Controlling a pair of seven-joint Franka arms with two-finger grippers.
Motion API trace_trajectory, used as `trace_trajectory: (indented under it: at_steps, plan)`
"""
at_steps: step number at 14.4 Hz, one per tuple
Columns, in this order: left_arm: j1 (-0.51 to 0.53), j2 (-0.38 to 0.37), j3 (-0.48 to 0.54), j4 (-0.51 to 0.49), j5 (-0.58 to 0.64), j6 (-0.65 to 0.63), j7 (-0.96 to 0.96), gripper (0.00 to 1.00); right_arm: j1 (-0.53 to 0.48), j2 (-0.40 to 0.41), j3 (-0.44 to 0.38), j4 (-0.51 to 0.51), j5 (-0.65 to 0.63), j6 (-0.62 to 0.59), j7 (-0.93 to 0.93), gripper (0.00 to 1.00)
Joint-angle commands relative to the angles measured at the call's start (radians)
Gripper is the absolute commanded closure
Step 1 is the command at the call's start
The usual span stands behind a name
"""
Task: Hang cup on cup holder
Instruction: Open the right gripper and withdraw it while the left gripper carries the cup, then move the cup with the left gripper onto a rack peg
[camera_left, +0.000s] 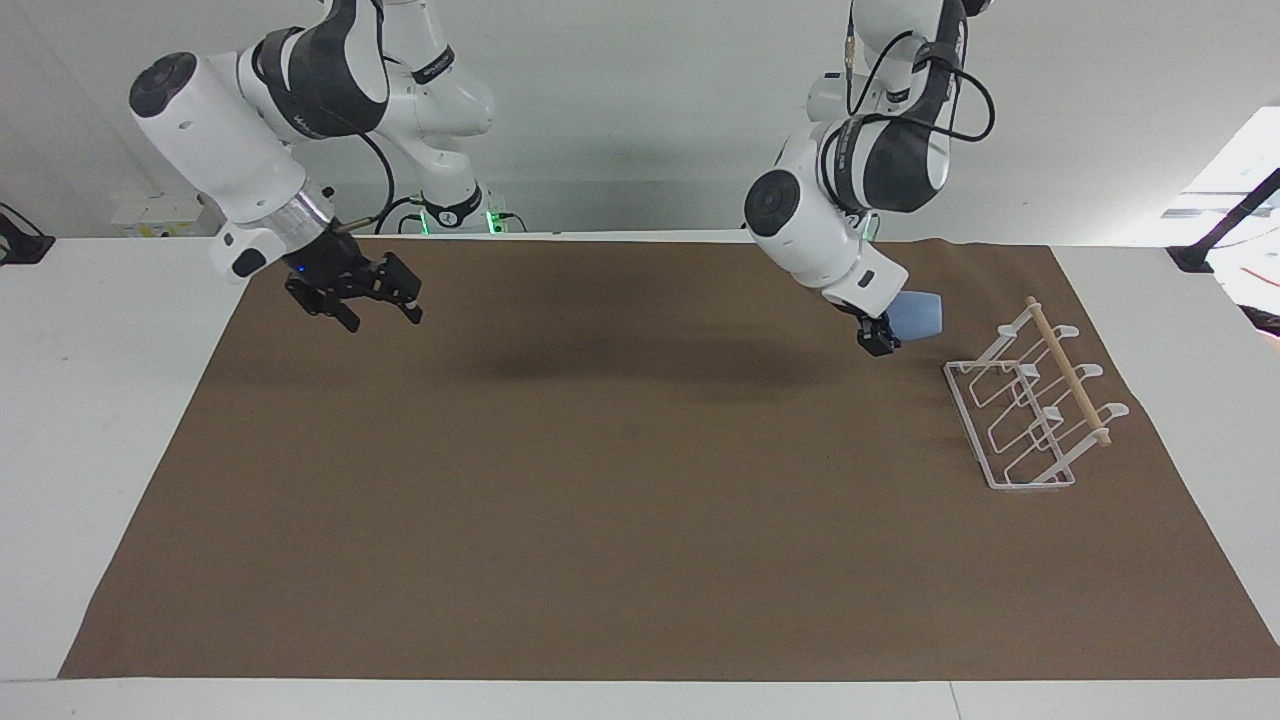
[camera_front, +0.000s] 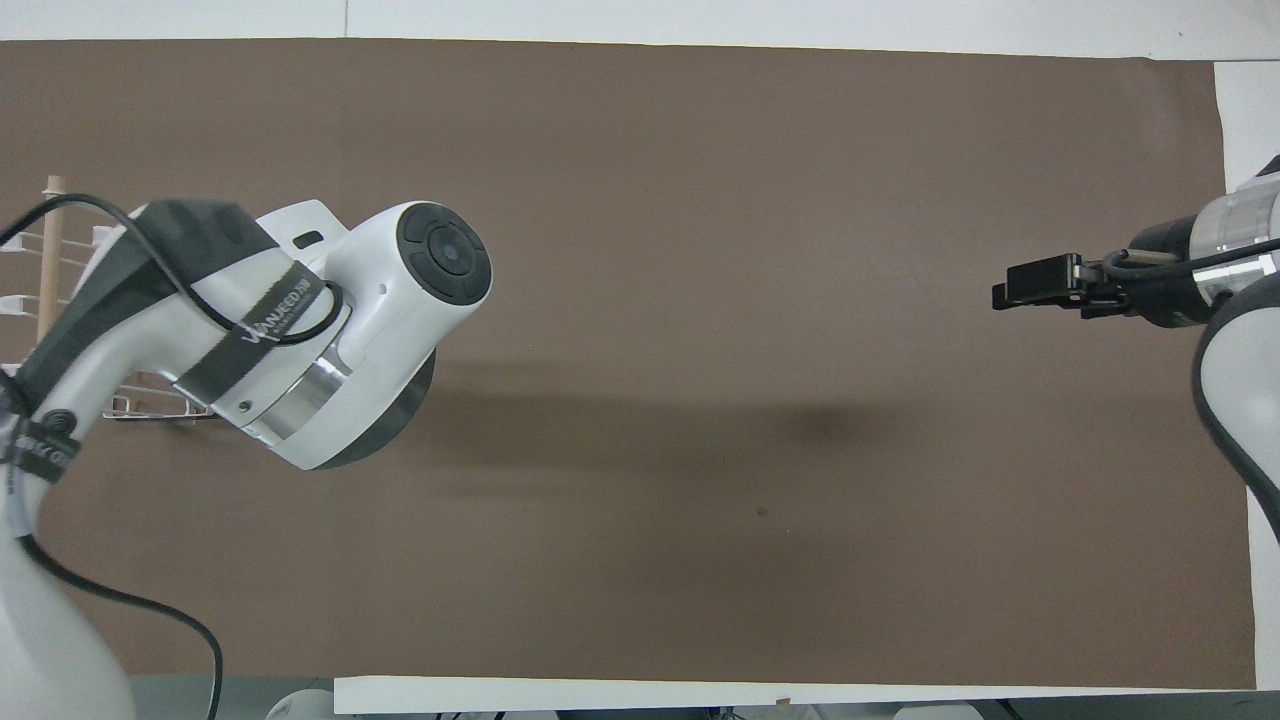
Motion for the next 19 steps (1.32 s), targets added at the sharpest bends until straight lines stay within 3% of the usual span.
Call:
trace_trajectory:
  at_steps: [1,3,6,10,13,18,19]
  plan:
    - [0.003,0.018,-0.001,-0.100,0.211,-0.068,0.007,1.00,-0.021,0.004,0.010,0.086,-0.124,-0.108,0.016,0.00]
    - [0.039,0.125,-0.001,-0.117,0.390,-0.070,-0.113,1.00,-0.044,0.015,0.010,0.195,-0.187,-0.220,0.013,0.00]
    - [0.076,0.214,0.002,-0.081,0.543,-0.135,-0.140,1.00,-0.079,0.033,0.012,0.299,-0.206,-0.376,0.008,0.00]
    - [0.101,0.247,0.006,-0.041,0.684,-0.192,-0.159,1.00,-0.064,0.049,0.007,0.301,-0.201,-0.395,0.007,0.00]
    - [0.101,0.259,0.006,-0.025,0.721,-0.197,-0.160,1.00,0.002,0.049,-0.066,0.304,-0.206,-0.401,0.007,0.00]
    - [0.122,0.422,0.034,0.120,0.817,-0.225,-0.159,1.00,0.011,0.029,-0.064,0.281,-0.205,-0.404,0.011,0.00]
    - [0.124,0.425,0.037,0.125,0.821,-0.225,-0.159,1.00,0.011,0.027,-0.064,0.278,-0.205,-0.404,0.011,0.00]
